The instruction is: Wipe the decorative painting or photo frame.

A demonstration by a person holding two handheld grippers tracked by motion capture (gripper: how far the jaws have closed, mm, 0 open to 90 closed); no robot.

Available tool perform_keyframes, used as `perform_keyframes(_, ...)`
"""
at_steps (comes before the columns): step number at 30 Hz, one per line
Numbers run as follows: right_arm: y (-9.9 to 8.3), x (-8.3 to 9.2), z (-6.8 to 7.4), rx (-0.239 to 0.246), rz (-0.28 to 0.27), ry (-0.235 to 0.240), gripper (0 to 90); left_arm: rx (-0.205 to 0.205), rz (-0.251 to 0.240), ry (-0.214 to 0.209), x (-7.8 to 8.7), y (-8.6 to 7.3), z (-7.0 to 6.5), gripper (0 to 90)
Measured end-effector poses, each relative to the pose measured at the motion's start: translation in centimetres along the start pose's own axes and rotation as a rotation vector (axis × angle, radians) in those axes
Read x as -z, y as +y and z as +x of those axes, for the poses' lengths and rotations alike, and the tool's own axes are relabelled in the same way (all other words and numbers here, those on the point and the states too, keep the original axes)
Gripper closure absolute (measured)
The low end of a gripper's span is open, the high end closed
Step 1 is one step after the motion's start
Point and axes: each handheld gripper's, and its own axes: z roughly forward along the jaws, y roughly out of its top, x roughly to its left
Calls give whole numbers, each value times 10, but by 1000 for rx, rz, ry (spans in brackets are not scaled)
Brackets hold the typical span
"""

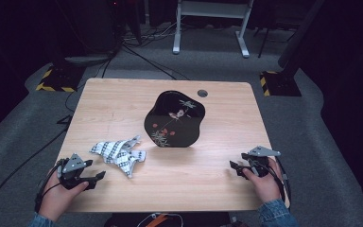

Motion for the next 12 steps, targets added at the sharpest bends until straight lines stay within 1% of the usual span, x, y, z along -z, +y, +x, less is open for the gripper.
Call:
perform_keyframes(1,-1,-1,-1,-1,1,-8,349,4,-8,2,-1,1,-1,303)
perform_keyframes(2,-2,-2,-1,-2,-4,-14,349,10,-10,-5,-2,1,-2,303)
perform_keyframes(3,-3,-2,-2,-2,-1,-17,348,4,-7,-14,-3,0,-2,302)
perform_keyframes(4,-4,-2,-3,-1,1,-20,347,9,-8,-14,-4,0,-2,303)
perform_keyframes(7,-5,-3,-4,-6,1,-22,346,6,6,-29,-7,-2,-3,302)
perform_keyframes(12,-6,-5,-4,-6,10,-22,345,8,12,-41,-8,-2,-3,298)
